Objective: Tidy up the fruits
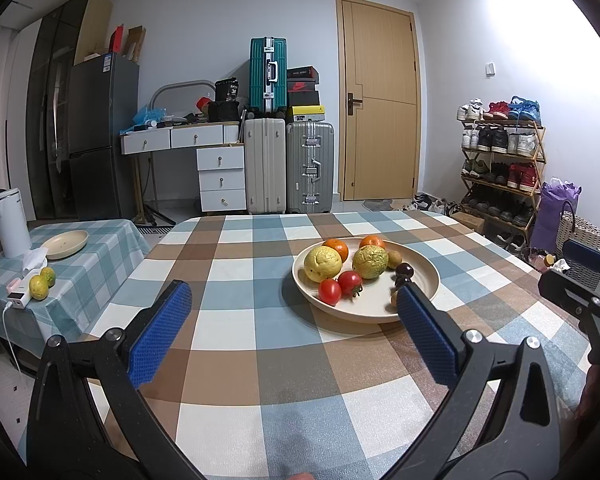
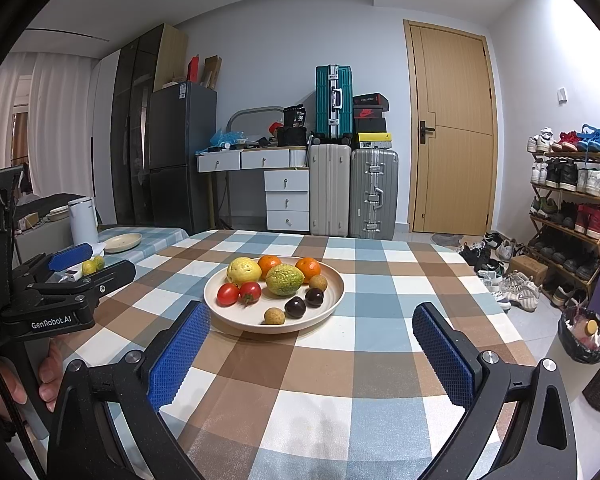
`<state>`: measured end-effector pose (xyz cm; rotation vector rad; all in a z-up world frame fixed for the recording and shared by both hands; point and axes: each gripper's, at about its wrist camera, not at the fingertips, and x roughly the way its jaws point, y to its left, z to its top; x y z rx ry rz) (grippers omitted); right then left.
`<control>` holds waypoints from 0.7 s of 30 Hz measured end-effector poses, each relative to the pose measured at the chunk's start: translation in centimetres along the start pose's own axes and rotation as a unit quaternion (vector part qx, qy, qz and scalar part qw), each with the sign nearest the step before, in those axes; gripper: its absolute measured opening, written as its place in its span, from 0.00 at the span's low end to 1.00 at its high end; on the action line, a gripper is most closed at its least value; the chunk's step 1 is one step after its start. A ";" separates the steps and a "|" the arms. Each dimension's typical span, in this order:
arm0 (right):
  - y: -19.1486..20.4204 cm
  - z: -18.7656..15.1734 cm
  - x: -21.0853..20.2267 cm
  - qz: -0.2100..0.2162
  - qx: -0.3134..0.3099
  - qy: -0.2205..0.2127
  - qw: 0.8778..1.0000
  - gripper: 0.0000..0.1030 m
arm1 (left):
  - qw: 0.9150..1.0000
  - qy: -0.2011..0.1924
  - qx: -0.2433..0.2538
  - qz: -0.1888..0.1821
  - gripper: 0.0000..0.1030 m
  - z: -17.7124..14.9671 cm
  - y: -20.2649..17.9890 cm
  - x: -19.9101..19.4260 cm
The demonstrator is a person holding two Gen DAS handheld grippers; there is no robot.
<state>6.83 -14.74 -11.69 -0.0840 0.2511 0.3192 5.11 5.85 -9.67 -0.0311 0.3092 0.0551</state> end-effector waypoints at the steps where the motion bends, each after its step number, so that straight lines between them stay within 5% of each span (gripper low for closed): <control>1: 0.0 0.0 0.0 0.000 0.000 0.000 1.000 1.00 | 1.000 0.000 0.000 0.000 0.99 -0.1 0.0 0.1; 21: 0.0 0.0 0.0 0.001 0.000 0.000 1.000 1.00 | 1.000 0.000 0.001 -0.006 0.99 0.0 0.1 0.1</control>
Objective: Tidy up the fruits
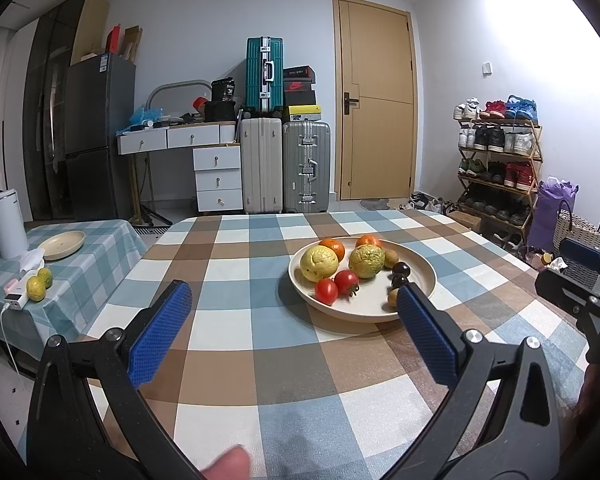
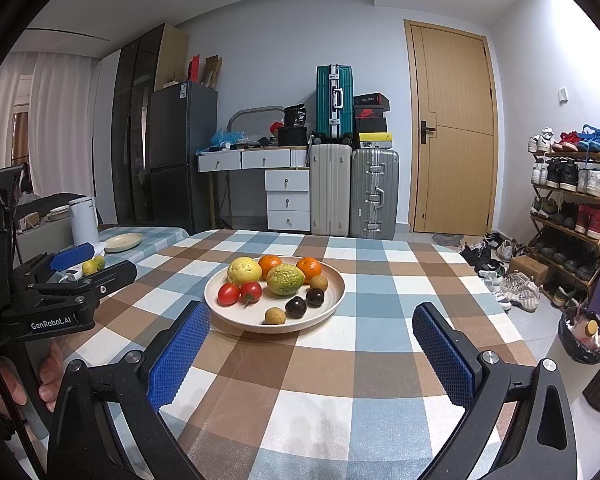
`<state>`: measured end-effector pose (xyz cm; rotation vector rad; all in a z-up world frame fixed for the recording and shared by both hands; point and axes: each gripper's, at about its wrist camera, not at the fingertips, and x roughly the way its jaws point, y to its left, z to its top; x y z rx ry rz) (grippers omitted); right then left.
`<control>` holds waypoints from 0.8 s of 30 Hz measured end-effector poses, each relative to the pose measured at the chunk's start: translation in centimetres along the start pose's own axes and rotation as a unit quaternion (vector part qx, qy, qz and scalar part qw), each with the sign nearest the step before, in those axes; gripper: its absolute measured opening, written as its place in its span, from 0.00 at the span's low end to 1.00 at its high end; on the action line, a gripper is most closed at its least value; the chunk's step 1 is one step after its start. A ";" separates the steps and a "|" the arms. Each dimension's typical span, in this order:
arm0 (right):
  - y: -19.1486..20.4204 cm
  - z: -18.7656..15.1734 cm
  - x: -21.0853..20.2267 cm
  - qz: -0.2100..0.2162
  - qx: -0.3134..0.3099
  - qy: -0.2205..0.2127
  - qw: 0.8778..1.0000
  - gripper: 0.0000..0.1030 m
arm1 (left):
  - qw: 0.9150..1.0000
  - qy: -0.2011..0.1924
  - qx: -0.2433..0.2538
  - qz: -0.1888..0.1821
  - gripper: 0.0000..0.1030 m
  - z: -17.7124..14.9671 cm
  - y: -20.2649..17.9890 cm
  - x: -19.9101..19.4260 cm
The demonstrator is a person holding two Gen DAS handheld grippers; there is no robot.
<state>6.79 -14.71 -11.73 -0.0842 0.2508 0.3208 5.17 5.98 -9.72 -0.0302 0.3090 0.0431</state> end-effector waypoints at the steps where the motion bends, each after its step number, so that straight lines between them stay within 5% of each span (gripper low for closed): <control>1: 0.0 0.0 0.0 0.000 0.000 0.000 1.000 1.00 | 1.000 0.000 0.000 0.000 0.99 0.0 0.0 0.0; 24: 0.0 0.0 0.0 0.000 0.000 0.000 1.000 1.00 | 1.000 0.000 0.001 -0.002 0.99 -0.1 0.0 0.1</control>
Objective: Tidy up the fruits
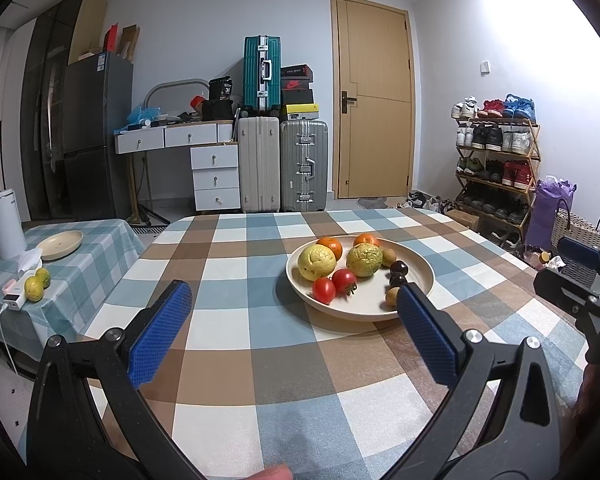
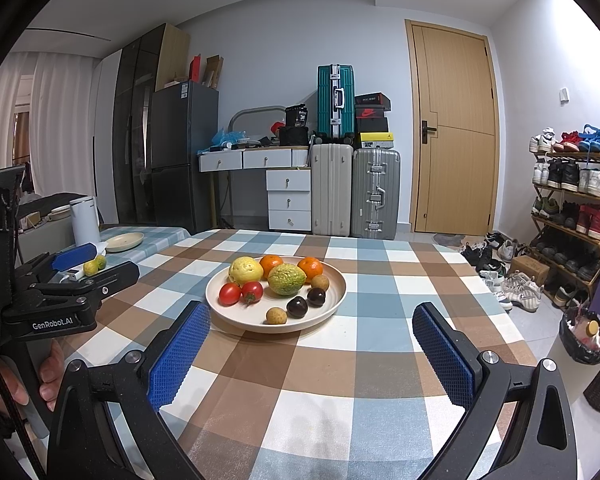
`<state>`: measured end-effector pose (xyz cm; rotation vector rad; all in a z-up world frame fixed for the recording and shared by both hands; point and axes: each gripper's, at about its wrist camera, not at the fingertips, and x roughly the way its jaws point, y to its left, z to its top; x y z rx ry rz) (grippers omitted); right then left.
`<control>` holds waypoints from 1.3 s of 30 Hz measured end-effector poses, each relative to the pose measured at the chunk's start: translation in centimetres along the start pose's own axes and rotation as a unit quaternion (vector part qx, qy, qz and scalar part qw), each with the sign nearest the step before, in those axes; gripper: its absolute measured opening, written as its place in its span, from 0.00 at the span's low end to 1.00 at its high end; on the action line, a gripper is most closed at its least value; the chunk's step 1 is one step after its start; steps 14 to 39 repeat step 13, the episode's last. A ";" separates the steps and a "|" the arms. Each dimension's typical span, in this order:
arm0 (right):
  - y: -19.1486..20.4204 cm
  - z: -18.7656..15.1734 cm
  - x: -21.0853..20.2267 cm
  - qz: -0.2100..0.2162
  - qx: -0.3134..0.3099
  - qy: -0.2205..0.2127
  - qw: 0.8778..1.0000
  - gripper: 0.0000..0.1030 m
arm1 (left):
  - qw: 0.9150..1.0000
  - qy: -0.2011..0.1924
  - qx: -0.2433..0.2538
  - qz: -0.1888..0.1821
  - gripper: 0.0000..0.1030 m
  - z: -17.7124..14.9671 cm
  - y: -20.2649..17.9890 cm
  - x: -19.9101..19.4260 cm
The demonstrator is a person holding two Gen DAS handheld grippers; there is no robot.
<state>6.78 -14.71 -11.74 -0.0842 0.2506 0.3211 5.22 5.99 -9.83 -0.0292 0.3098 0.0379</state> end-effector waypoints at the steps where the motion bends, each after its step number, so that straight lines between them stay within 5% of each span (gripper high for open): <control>1: 0.0 0.0 0.0 0.000 0.000 0.000 1.000 1.00 | 1.000 0.000 0.000 -0.001 0.99 0.0 0.0 0.0; 39: 0.0 0.0 0.0 0.000 0.000 0.000 1.000 1.00 | 1.000 0.003 0.003 -0.013 0.99 -0.2 -0.5 0.1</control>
